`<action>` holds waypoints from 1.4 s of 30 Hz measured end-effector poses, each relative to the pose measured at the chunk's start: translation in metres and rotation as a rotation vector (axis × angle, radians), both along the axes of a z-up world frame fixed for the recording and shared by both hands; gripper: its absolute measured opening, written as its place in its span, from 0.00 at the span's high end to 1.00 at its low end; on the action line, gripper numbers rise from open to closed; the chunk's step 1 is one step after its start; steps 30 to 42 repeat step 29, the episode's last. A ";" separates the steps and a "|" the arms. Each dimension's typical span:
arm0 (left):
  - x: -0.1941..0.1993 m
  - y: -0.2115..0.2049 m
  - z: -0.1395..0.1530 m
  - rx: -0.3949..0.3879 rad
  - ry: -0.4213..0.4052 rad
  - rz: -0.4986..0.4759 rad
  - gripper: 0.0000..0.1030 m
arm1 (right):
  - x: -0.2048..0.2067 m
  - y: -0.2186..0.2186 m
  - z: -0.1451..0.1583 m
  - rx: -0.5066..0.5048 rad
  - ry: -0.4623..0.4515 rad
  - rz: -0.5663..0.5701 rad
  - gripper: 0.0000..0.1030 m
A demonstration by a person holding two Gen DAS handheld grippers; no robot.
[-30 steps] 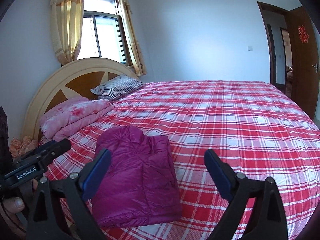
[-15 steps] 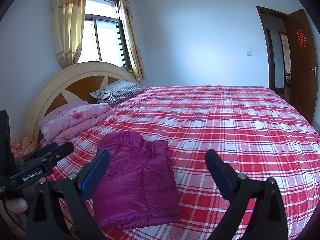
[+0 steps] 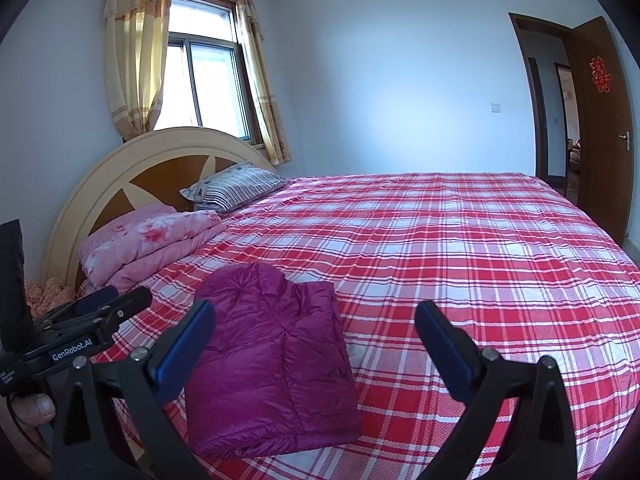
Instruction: Fold large clothes
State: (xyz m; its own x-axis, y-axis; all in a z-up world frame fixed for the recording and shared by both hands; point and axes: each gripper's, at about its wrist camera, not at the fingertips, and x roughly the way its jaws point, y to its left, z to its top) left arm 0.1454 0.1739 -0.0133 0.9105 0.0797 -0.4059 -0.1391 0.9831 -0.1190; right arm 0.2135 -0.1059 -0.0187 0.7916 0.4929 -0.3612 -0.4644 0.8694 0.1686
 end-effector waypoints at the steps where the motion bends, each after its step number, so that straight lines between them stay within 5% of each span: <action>1: 0.000 0.000 0.001 0.002 0.004 0.002 0.19 | 0.000 -0.001 0.000 0.003 -0.001 -0.003 0.01; 4: -0.001 0.000 0.003 0.020 -0.002 0.020 0.08 | -0.002 -0.003 0.002 0.014 -0.007 -0.006 0.01; 11: 0.001 0.002 0.005 0.047 -0.004 0.063 0.04 | -0.005 -0.003 0.008 0.024 -0.024 0.005 0.01; 42: 0.003 -0.002 -0.003 0.090 0.003 0.071 0.03 | -0.002 -0.003 -0.002 0.009 0.002 0.012 0.01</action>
